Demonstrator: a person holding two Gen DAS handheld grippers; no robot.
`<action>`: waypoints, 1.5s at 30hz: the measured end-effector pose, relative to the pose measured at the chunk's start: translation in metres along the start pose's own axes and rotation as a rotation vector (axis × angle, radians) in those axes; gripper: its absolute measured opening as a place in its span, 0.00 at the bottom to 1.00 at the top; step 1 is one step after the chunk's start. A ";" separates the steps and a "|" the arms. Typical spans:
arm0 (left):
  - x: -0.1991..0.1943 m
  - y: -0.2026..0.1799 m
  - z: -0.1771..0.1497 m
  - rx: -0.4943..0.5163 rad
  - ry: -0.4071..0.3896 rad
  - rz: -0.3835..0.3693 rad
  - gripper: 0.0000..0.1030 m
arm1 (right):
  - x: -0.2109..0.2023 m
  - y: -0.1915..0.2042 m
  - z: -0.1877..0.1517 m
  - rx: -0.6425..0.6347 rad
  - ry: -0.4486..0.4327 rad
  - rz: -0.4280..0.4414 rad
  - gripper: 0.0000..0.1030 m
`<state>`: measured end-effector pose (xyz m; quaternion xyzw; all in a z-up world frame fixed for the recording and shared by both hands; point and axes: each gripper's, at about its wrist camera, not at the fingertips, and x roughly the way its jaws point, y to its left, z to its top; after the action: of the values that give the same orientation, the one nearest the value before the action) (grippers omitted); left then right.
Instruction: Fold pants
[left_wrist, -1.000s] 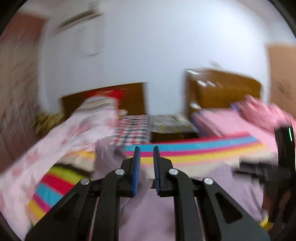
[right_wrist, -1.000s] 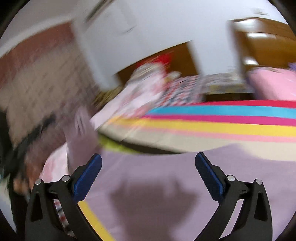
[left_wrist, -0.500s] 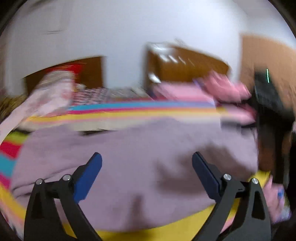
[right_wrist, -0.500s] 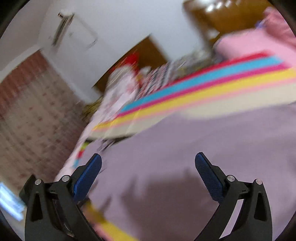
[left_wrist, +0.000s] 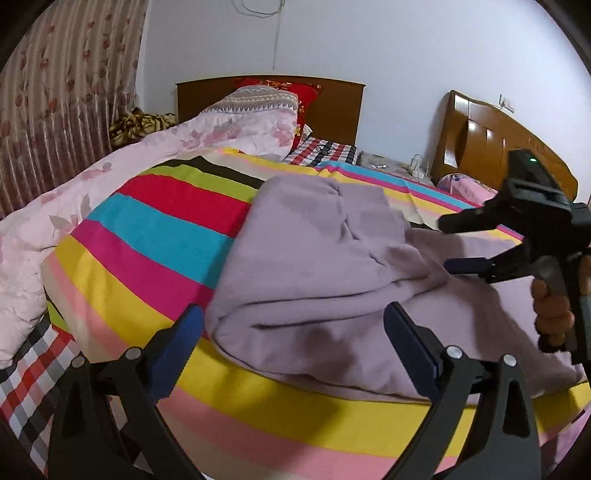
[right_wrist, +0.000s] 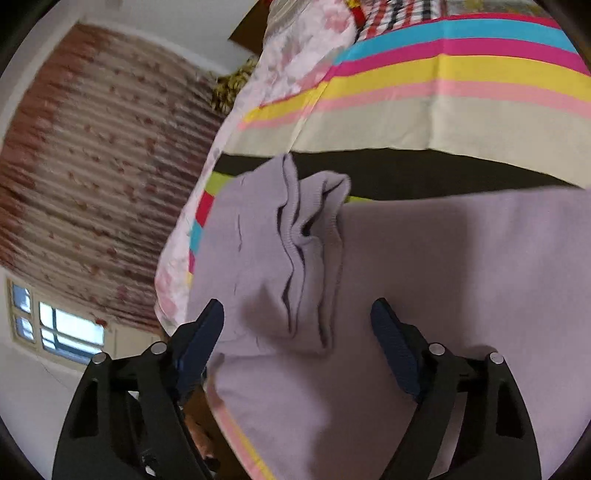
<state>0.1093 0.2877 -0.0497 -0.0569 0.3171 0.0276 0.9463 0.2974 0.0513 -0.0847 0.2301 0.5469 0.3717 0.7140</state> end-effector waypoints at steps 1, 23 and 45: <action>0.002 -0.002 -0.002 -0.003 0.001 -0.003 0.95 | 0.006 0.003 0.001 -0.017 0.008 -0.009 0.78; 0.041 0.029 -0.027 -0.033 0.113 -0.021 0.99 | 0.038 0.024 0.015 -0.201 0.159 0.032 0.52; 0.026 0.046 -0.020 -0.185 0.097 0.042 0.99 | -0.086 0.196 -0.022 -0.593 -0.281 -0.031 0.13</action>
<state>0.1142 0.3314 -0.0851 -0.1387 0.3596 0.0736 0.9198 0.2111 0.1032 0.1059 0.0528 0.3144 0.4687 0.8238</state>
